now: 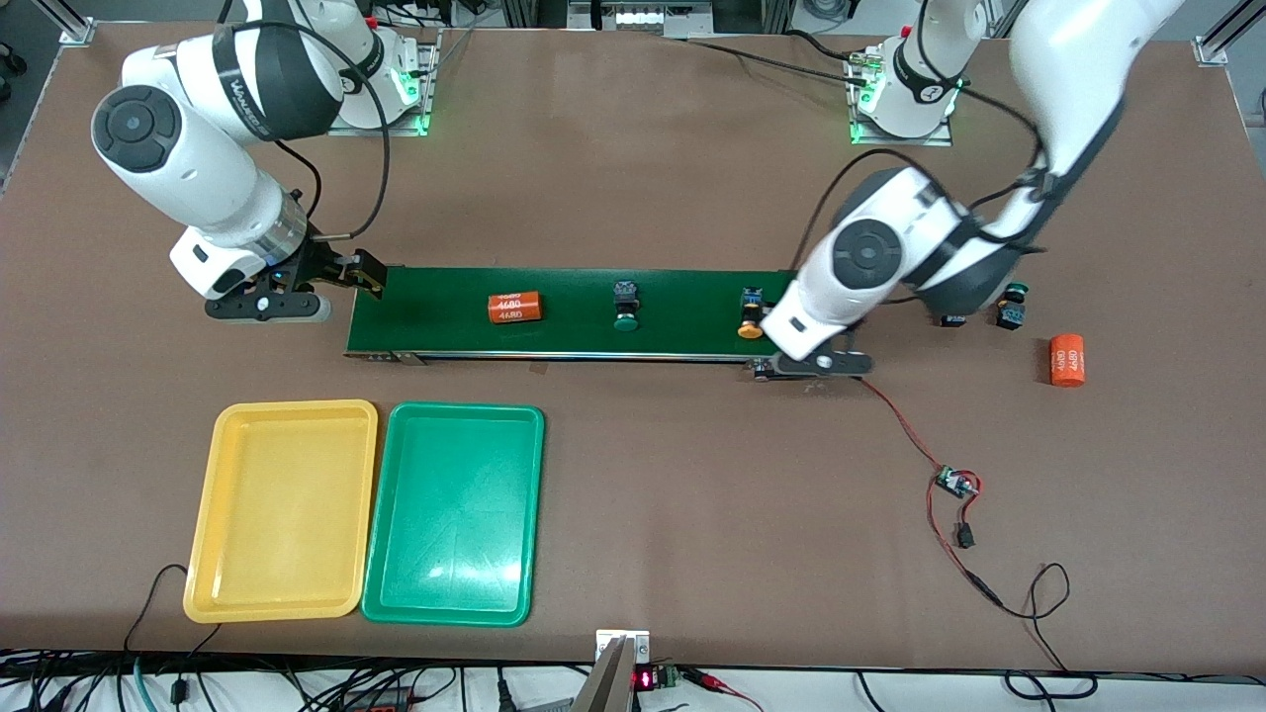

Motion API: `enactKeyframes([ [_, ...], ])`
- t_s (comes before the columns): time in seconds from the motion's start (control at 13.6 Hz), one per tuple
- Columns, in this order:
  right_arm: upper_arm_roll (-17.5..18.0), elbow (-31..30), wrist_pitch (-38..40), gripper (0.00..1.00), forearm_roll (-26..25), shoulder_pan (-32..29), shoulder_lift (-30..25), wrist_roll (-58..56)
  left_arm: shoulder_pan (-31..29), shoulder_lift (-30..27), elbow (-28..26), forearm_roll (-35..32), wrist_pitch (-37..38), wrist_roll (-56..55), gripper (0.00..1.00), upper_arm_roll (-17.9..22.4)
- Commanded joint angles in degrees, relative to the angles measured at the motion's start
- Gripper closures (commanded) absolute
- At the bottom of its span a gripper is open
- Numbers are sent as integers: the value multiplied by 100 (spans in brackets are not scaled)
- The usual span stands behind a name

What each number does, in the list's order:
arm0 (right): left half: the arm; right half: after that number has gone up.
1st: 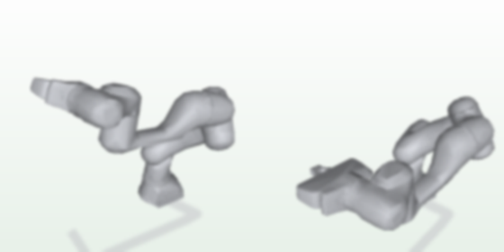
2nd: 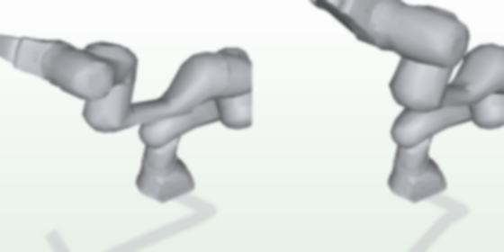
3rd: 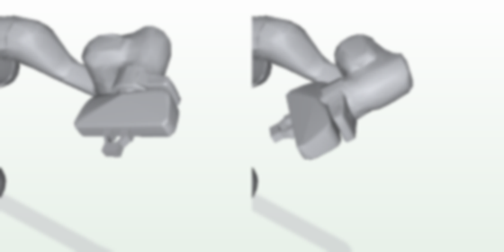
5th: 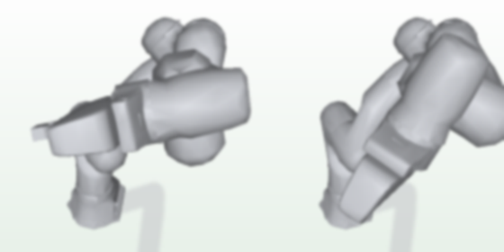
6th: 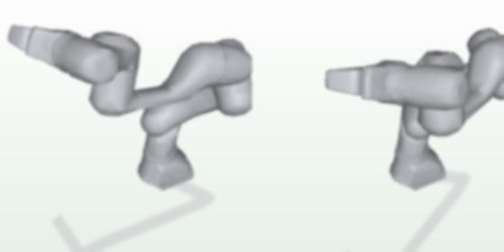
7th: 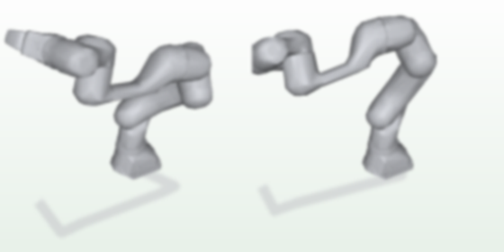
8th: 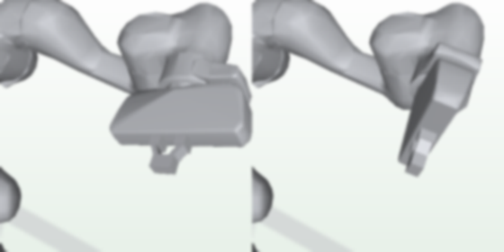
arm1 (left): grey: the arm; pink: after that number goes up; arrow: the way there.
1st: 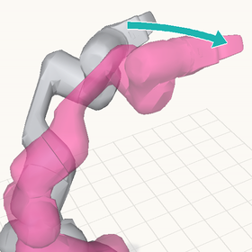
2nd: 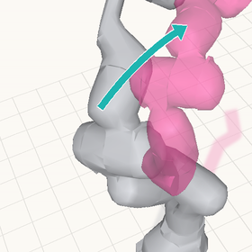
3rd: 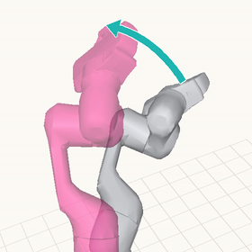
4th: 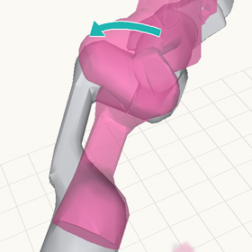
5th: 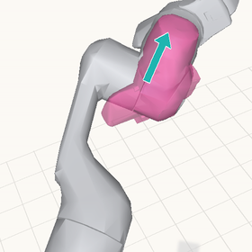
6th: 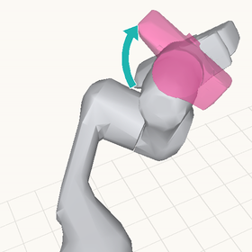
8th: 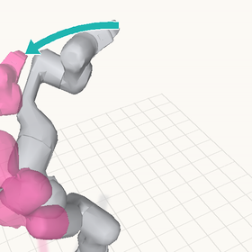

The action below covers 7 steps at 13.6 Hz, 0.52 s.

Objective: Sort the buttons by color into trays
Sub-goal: 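Place the yellow-cap button on the belt with the left gripper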

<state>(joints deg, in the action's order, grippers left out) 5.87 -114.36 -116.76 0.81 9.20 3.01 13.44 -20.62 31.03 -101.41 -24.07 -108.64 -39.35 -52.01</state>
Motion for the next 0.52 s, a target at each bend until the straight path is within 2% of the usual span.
enactKeyframes([
  [0.0,37,213,145,0,59,3,112,-7,-152,-79,989,-89,1211,899,0,-29],
  [0.29,46,221,409,0,59,20,112,-25,-1196,-115,1071,-89,1276,2558,0,-20],
  [0.37,46,213,417,0,50,20,112,18,-1285,-149,1044,-71,1258,2885,0,102],
  [0.44,46,213,435,0,50,29,95,45,-1234,-254,1027,-2,1232,3245,0,556],
])
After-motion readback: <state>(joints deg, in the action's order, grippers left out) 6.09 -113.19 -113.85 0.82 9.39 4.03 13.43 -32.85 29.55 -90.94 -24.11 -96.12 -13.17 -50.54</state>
